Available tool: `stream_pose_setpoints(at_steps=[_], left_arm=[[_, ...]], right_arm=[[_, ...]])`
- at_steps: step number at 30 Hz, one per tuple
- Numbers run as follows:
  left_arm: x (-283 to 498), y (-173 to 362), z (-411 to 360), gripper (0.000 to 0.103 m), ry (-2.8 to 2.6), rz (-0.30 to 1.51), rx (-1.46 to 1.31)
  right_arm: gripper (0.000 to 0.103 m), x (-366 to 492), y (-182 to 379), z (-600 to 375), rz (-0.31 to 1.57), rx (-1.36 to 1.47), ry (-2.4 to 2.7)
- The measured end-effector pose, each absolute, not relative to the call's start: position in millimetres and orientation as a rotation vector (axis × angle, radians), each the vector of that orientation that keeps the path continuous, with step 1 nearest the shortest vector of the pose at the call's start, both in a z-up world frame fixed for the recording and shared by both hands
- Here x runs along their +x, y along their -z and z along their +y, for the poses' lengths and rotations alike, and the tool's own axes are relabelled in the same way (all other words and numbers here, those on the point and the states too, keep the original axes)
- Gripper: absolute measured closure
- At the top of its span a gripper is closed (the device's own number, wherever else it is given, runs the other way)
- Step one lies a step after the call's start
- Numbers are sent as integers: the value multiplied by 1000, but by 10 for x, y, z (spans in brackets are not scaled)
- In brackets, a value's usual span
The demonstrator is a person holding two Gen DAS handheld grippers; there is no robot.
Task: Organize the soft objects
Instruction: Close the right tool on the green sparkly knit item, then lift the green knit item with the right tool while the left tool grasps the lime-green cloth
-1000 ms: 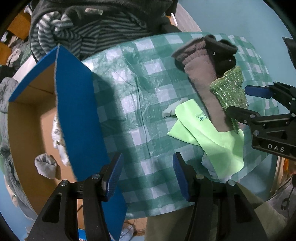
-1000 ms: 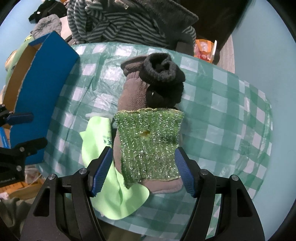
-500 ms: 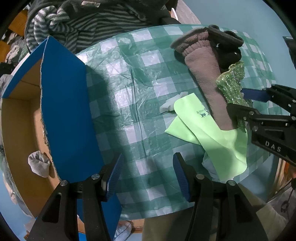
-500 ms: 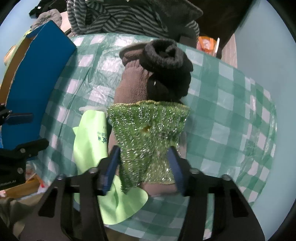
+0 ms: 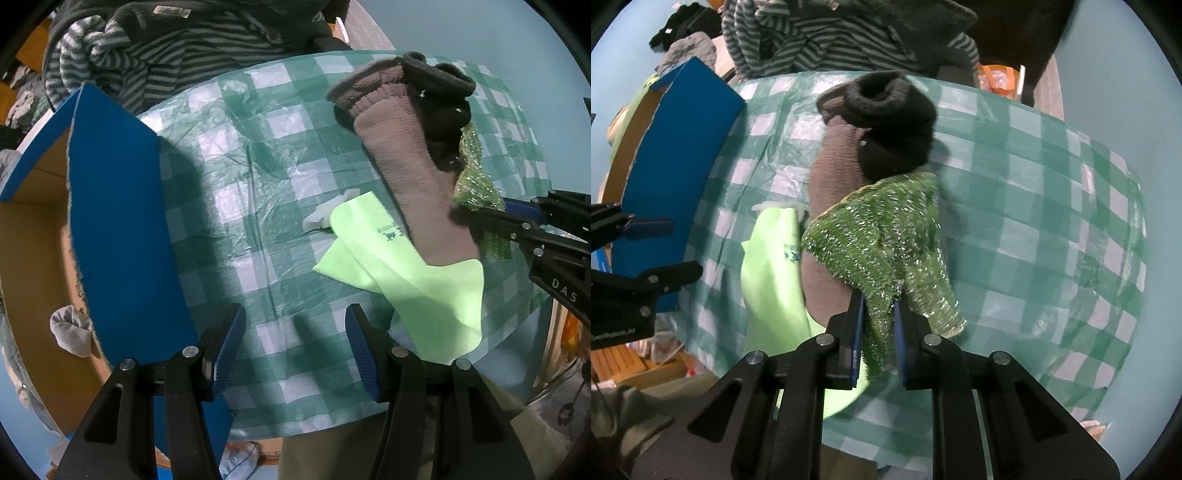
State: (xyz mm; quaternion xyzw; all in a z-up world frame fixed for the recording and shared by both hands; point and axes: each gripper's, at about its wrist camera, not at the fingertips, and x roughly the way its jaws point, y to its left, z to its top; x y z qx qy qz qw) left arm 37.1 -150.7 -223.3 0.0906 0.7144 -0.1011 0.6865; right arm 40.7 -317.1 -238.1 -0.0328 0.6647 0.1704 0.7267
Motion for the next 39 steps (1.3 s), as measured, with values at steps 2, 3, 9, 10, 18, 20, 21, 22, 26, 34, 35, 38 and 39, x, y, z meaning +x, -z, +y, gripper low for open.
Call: stream_pose_setpoints(at_steps=[2, 3, 9, 10, 18, 20, 21, 22, 26, 34, 35, 38, 39], left_arm=[[375, 2249, -1513, 44, 234, 1601, 200], [381, 2260, -1534, 44, 238, 1604, 199], [412, 2321, -1665, 44, 254, 1634, 169], [416, 2333, -1663, 44, 255, 1639, 164], [497, 2461, -1740, 31, 237, 1663, 127], [514, 2485, -1762, 31, 240, 1669, 116], [507, 2486, -1796, 31, 239, 1673, 115], [510, 2498, -1816, 31, 239, 1679, 114], [539, 2577, -1889, 31, 232, 1705, 98], [589, 2727, -2072, 30, 236, 1739, 90], [594, 2749, -2092, 30, 233, 1744, 89], [624, 2828, -2121, 30, 222, 1759, 76], [640, 2851, -2124, 30, 218, 1761, 71]], right_arm=[[89, 407, 2378, -3235, 1467, -62, -358], [89, 402, 2380, -3286, 1468, -57, -345], [89, 372, 2440, -3639, 1486, -14, -263], [89, 367, 2450, -3696, 1487, -9, -251], [89, 346, 2543, -3918, 1496, -17, -204], [88, 351, 2562, -3929, 1502, -3, -213], [87, 355, 2574, -3934, 1505, 7, -219], [87, 361, 2577, -3936, 1507, 12, -222], [77, 376, 2595, -3942, 1515, 15, -231], [68, 381, 2595, -3899, 1519, 16, -249], [66, 377, 2594, -3895, 1519, 15, -251], [65, 358, 2591, -3909, 1520, 11, -255], [65, 356, 2591, -3911, 1521, 14, -255]])
